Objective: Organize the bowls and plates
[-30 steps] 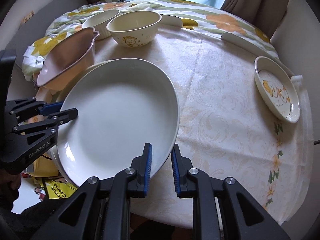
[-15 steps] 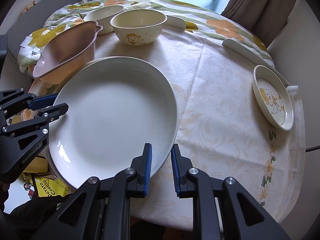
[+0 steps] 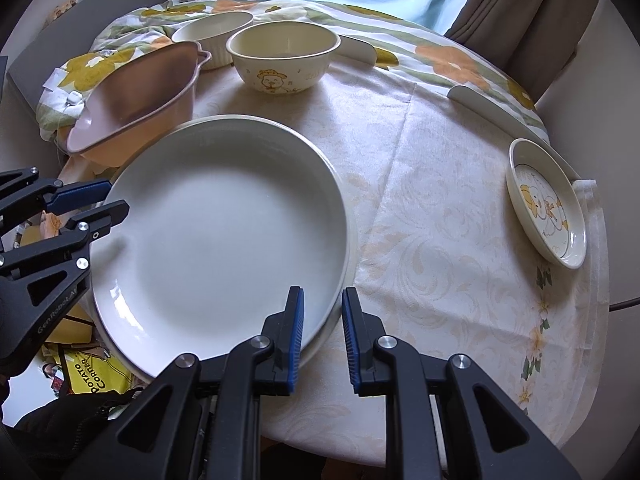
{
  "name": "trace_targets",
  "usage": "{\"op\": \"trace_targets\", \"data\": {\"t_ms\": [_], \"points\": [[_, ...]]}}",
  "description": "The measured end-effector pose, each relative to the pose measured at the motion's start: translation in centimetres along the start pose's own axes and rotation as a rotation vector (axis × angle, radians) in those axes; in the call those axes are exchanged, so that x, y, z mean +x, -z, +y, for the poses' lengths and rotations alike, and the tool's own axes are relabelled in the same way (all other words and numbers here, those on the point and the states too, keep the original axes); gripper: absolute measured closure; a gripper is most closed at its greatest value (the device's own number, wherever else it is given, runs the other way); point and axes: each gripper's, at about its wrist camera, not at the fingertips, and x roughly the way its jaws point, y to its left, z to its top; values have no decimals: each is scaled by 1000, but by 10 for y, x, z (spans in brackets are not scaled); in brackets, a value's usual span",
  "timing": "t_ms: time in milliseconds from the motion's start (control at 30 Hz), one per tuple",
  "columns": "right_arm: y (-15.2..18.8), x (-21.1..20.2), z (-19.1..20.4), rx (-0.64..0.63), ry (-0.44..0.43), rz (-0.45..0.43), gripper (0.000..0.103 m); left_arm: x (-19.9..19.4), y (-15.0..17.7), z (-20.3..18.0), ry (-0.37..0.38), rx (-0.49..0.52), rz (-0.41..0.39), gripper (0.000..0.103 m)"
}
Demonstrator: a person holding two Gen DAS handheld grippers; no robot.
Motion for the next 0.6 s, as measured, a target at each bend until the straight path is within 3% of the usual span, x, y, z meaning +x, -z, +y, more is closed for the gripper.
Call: {"op": "trace_targets", "data": {"t_ms": [300, 467, 533, 600], "points": [[1, 1, 1, 2, 2, -8, 85, 0, 2, 8, 36, -30, -6, 85], [2, 0, -3, 36, -13, -16, 85, 1, 1, 11, 85, -48, -4, 70], [4, -3, -8, 70, -32, -26, 85, -2, 0, 12, 71, -45, -17, 60], [6, -11, -17, 119, -52, -47, 85, -11, -1, 14, 68, -48, -45, 58]]}}
